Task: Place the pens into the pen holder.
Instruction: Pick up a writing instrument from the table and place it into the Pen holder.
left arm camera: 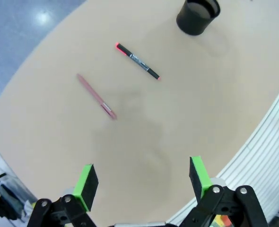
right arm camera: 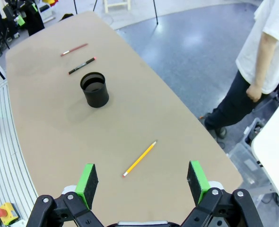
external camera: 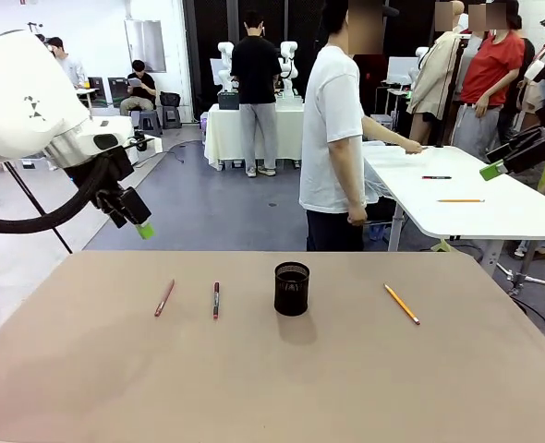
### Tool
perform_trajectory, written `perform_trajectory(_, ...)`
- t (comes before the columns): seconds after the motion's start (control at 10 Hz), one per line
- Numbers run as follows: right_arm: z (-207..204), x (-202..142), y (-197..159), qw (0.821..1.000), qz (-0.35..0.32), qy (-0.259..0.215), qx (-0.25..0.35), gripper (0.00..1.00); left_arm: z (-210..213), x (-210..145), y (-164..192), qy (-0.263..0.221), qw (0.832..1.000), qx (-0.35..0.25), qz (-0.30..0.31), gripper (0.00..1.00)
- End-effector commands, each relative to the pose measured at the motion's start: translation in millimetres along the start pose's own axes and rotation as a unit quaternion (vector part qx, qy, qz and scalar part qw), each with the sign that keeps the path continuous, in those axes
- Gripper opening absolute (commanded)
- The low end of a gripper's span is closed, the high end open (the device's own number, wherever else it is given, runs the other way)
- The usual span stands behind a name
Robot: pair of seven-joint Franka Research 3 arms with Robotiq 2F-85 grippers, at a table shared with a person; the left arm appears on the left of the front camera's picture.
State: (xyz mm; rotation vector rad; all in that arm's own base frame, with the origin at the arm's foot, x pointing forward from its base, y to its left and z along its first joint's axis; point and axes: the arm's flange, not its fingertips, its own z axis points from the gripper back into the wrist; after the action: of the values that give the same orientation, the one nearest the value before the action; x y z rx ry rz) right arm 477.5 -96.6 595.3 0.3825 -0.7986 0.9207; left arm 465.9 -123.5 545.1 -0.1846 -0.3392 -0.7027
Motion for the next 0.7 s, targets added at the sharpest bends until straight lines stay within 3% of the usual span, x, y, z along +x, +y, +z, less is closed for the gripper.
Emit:
perform_trajectory(0.0,0.3,0.8,0.0,1.0,0.004,0.0,0.001,1.0,-0.2,-1.2,-4.0,0.008,1.0,-0.008,0.027,1.0)
perform_trajectory(0.2,0.3,0.8,0.0,1.0,0.004,0.0,0.001,1.0,-0.7,-0.3,-0.8,0.002,1.0,-0.002,0.007,1.0)
perform_trajectory(0.3,0.3,0.8,0.0,1.0,0.004,0.0,0.001,1.0,-9.1,19.6,-16.8,-0.005,0.99,0.067,0.126,1.0)
perform_trajectory(0.4,0.3,0.8,0.0,1.0,0.004,0.0,0.001,1.0,-38.7,44.2,-19.0,0.042,0.989,0.043,0.135,1.0)
perform_trajectory(0.5,0.3,0.8,0.0,1.0,0.004,0.0,0.001,1.0,-63.4,59.4,-8.3,0.06,0.986,0.029,0.152,1.0)
perform_trajectory(0.6,0.3,0.8,0.0,1.0,0.004,0.0,0.001,1.0,-81.9,62.6,-1.4,0.073,0.983,0.058,0.155,1.0)
